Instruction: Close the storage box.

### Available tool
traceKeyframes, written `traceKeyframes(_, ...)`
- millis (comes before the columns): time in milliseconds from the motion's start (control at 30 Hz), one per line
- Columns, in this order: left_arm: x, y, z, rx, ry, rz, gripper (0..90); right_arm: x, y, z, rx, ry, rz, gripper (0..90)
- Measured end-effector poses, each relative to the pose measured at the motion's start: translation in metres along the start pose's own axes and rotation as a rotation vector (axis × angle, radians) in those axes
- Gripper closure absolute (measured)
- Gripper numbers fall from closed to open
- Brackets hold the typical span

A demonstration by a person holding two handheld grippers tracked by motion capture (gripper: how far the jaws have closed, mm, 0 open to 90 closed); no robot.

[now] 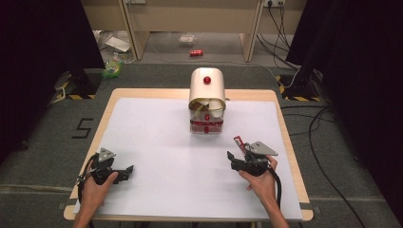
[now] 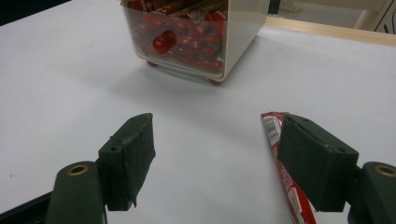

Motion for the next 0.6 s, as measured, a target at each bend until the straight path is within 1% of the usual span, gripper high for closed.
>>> traceKeyframes(333, 0.0, 0.0, 0.0, 0.0, 0.0, 0.0, 1.4, 0.009, -0.003, -0.009, 0.001, 0.011, -0.001, 27.7)
traceKeyframes(533, 0.0, 0.0, 0.0, 0.0, 0.0, 0.0, 1.4, 0.019, -0.001, -0.014, -0.01, 0.033, 0.008, 27.6)
traceKeyframes(600, 0.0, 0.0, 0.0, 0.0, 0.0, 0.0, 1.4, 0.022, -0.001, -0.015, -0.01, 0.039, 0.003, 27.6)
Point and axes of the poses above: each handheld gripper's, and its own axes: z roughly forward along the jaws, x roughly out of its underside, y roughly to its left, the point moved 2 cm from there along z, roughly forward along the jaws, and after that the axes turned 5 degrees about z, right-handed, at the moved point
